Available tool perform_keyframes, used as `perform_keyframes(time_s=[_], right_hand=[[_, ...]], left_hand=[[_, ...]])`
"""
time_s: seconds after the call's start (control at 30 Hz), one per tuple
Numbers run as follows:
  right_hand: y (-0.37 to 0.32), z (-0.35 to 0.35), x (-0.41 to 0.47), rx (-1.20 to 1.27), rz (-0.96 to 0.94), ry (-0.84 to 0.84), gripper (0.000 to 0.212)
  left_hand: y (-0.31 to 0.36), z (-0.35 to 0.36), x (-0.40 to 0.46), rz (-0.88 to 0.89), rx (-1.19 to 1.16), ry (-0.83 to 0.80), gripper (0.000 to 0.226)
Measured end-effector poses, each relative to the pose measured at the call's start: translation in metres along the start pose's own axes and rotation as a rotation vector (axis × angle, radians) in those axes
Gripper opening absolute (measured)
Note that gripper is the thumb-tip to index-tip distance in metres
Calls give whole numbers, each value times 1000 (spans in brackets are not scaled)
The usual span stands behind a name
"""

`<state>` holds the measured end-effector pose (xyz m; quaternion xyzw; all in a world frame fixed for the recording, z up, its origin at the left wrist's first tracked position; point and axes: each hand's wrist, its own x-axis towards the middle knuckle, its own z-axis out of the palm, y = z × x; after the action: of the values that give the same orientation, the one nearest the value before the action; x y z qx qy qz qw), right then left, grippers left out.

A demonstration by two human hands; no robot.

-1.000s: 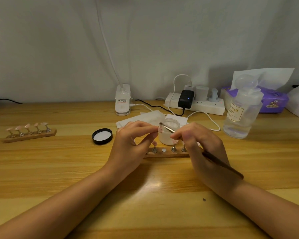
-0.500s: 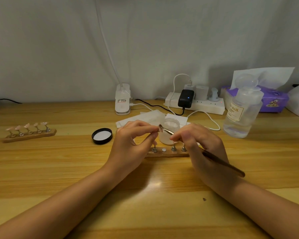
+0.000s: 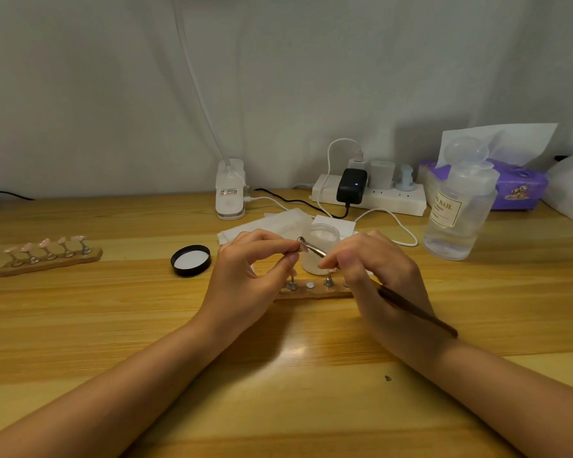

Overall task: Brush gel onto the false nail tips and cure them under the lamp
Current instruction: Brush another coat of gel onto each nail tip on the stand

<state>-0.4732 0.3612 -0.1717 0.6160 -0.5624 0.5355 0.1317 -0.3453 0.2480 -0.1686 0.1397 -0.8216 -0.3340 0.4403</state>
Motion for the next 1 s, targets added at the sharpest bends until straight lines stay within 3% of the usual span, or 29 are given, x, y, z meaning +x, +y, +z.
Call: perform_keyframes(time_s=[0.17,0.3,0.63,0.83,1.0], right_hand=[[1,-2,-3,66,38,48,43],[0,-2,-1,76,33,80,35],[1,-2,-4,79,62,50,44],[0,-2,-1,86,46,87,33],[0,-1,0,51,25,41,36]], left_hand=[[1,0,1,17,2,6,21],[2,-1,1,16,7,-4,19],[2,-1,0,12,5,-1,18],[5,0,2,21,0,5,19],[7,-2,2,18,-14,19,19]])
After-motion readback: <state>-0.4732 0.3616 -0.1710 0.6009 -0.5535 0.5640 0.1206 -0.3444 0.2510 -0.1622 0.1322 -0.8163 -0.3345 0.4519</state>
